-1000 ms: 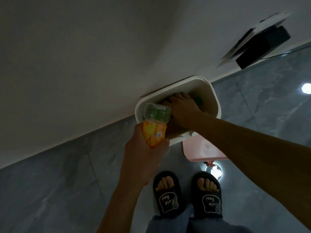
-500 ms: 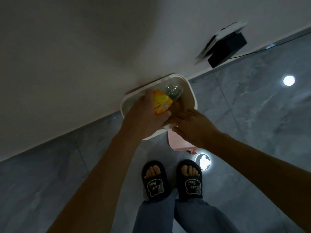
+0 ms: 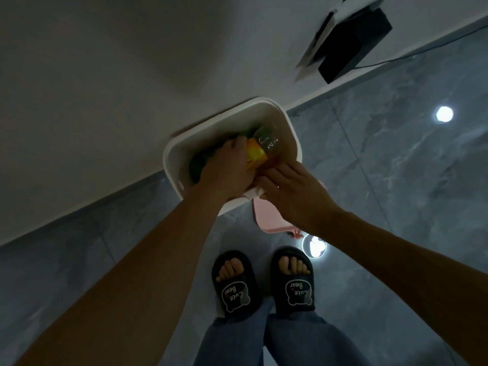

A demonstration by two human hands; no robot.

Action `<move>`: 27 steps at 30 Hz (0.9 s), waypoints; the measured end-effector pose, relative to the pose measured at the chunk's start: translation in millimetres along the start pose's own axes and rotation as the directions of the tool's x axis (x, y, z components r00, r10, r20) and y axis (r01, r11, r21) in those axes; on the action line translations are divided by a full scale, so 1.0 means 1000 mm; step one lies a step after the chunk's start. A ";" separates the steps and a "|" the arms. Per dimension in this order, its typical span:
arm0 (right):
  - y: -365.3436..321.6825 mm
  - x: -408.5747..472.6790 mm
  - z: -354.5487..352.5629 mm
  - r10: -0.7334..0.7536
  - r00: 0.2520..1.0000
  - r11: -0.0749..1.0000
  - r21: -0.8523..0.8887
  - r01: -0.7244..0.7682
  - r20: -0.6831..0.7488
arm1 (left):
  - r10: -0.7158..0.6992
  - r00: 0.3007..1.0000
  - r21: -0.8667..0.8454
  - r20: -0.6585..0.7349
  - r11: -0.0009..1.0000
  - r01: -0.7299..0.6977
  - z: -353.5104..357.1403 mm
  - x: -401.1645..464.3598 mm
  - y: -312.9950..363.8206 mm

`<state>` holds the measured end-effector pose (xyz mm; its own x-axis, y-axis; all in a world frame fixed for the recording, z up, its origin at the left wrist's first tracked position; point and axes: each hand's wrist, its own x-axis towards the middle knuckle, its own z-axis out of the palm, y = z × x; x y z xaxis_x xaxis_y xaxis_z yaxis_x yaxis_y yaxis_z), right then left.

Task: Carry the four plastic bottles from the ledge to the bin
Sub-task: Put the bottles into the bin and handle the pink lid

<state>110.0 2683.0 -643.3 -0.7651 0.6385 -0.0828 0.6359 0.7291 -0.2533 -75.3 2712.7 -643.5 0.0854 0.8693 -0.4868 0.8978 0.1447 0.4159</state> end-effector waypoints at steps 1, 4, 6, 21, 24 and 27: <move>0.000 0.000 0.001 -0.005 1.000 1.000 -0.001 0.005 -0.005 | 0.002 1.000 0.016 0.004 1.000 -0.003 0.003 0.000 -0.001; 0.001 -0.001 0.002 -0.014 1.000 1.000 -0.003 0.014 -0.016 | 0.005 0.999 0.032 0.035 0.999 -0.006 0.006 -0.002 -0.002; -0.001 -0.001 -0.002 -0.003 1.000 1.000 -0.005 0.003 -0.015 | -0.014 0.998 0.010 0.053 1.000 0.013 0.001 -0.008 0.000; -0.011 -0.151 0.053 0.489 0.785 0.818 0.112 -0.564 0.381 | 0.135 0.988 -0.217 0.076 0.969 -0.116 0.125 -0.096 0.047; 0.004 -0.154 0.088 0.551 0.727 0.781 0.054 -0.623 0.410 | 0.149 0.969 -0.062 0.195 0.988 -0.140 0.177 -0.076 0.036; 0.012 -0.145 0.118 0.543 0.738 0.805 0.001 -0.593 0.401 | 0.162 0.964 0.059 0.210 0.982 -0.177 0.211 -0.065 0.029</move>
<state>216.3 2570.0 -747.7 -0.2597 0.7682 -0.5851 0.9657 0.2079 -0.1557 35.8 2561.0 -762.1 0.3180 0.7626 -0.5633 0.8923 -0.0400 0.4496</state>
